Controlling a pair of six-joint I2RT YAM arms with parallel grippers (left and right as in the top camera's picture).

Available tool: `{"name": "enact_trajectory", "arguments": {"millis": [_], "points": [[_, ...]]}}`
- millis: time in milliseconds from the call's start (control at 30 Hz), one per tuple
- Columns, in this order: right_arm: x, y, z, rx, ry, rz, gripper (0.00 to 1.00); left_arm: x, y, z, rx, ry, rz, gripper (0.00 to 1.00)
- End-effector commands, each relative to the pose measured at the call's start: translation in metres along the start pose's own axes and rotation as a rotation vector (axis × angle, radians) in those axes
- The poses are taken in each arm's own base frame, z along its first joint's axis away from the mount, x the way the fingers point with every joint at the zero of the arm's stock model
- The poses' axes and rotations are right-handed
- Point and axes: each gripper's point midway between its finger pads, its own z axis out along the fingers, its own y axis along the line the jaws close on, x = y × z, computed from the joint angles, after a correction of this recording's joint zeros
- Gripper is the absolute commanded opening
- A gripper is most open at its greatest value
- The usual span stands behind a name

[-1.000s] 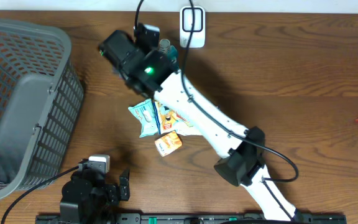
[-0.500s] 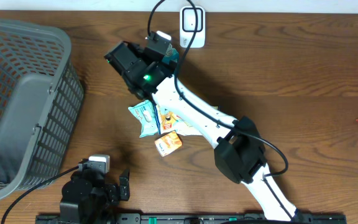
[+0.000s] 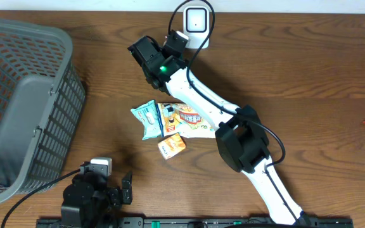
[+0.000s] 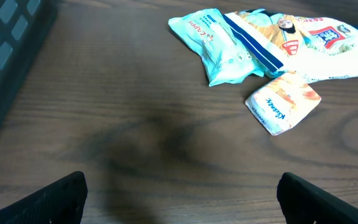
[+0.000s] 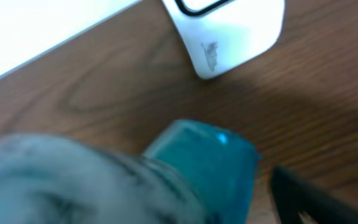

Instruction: Scan the item barcode

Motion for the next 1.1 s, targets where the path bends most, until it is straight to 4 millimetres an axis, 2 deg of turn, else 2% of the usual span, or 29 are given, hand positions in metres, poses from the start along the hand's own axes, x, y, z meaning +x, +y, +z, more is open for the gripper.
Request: {"name": "enact_trajectory", "arguments": {"millis": [0,67,233,400,533,667,800,967,1067], "points": [[0.008,-0.003,0.007,-0.01,0.064,0.006,0.68,-0.001,-0.003,-0.001,0.016,-0.002,0.009,0.98],[0.01,-0.002,0.007,-0.02,0.092,-0.018,0.49,-0.001,-0.003,-0.001,0.016,-0.002,0.009,0.98],[0.011,-0.001,0.006,-0.047,0.115,-0.246,0.23,-0.001,-0.003,-0.001,0.016,-0.002,0.009,0.98],[0.004,-0.003,-0.014,-0.067,0.147,-0.468,0.08,-0.001,-0.003,-0.001,0.016,-0.002,0.009,0.98],[-0.002,0.002,-0.039,-0.145,0.202,-0.591,0.04,-0.001,-0.003,-0.001,0.016,-0.002,0.009,0.98],[0.013,0.008,-0.061,-0.326,0.323,-0.863,0.04,-0.001,-0.003,-0.001,0.016,-0.002,0.009,0.98],[0.022,-0.002,-0.054,-0.37,0.372,-0.986,0.02,-0.001,-0.003,-0.001,0.016,-0.002,0.009,0.98],[0.036,0.012,-0.054,-0.564,0.402,-1.073,0.07,-0.001,-0.003,-0.001,0.016,-0.002,0.009,0.98],[0.04,0.024,-0.063,-0.73,0.418,-1.093,0.07,-0.001,-0.003,-0.001,0.016,-0.002,0.009,0.98]]}}
